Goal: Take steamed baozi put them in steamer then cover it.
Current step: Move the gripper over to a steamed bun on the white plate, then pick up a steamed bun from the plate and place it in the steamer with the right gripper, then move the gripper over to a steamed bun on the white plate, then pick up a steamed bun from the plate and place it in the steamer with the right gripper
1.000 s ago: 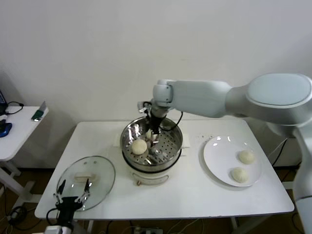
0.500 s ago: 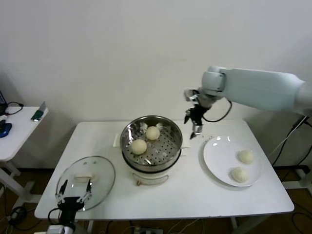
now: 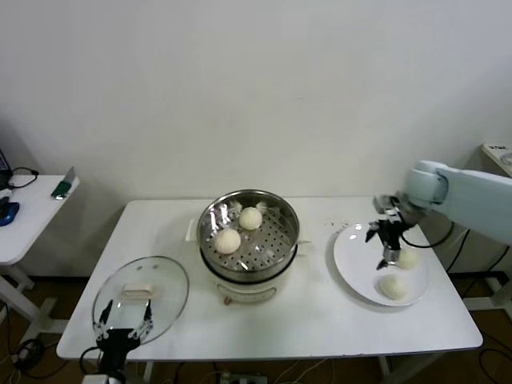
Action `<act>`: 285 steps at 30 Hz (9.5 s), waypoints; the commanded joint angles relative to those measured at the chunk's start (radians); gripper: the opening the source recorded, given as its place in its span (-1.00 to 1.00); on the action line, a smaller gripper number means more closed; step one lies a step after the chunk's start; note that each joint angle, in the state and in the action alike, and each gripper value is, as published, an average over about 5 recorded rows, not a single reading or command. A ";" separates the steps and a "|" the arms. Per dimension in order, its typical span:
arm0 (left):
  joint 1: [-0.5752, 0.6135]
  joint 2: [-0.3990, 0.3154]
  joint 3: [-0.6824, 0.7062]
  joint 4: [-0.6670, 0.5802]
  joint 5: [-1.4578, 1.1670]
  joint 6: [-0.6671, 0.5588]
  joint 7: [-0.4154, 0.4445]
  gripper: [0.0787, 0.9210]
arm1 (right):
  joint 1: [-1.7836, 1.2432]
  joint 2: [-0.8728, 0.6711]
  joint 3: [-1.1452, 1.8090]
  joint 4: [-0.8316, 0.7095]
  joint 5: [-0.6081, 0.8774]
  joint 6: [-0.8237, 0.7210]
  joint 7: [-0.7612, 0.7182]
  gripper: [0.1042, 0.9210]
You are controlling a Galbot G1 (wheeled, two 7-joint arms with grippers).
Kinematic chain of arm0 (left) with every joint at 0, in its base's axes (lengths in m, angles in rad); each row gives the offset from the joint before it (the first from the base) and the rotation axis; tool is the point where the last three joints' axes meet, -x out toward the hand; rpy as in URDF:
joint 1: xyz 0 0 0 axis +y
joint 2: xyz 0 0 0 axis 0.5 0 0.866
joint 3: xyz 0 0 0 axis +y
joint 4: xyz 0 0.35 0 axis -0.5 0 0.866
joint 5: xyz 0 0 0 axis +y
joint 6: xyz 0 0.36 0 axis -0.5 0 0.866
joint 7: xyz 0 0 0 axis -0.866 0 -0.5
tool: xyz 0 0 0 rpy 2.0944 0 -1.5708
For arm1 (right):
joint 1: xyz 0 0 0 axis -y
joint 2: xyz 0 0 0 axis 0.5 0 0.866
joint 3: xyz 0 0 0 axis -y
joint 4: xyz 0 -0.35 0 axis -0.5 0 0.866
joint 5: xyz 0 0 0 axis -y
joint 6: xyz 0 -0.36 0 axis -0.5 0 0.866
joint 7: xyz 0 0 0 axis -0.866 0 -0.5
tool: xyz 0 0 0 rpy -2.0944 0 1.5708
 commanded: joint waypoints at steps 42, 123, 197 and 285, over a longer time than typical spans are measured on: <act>0.003 -0.017 -0.005 0.026 0.040 -0.003 -0.008 0.77 | -0.273 0.043 0.204 -0.181 -0.229 0.087 -0.046 0.41; 0.048 -0.024 -0.013 -0.001 0.036 -0.014 0.001 0.77 | 0.062 0.664 0.236 -0.038 -0.599 0.829 -0.060 0.76; 0.078 -0.033 -0.013 -0.012 0.064 -0.020 0.010 0.77 | -0.526 0.251 0.808 -0.718 -0.713 0.383 -0.035 0.69; 0.062 -0.001 0.087 -0.040 0.045 -0.054 0.025 0.77 | 0.191 0.770 -0.319 -0.249 0.556 -0.088 0.153 0.69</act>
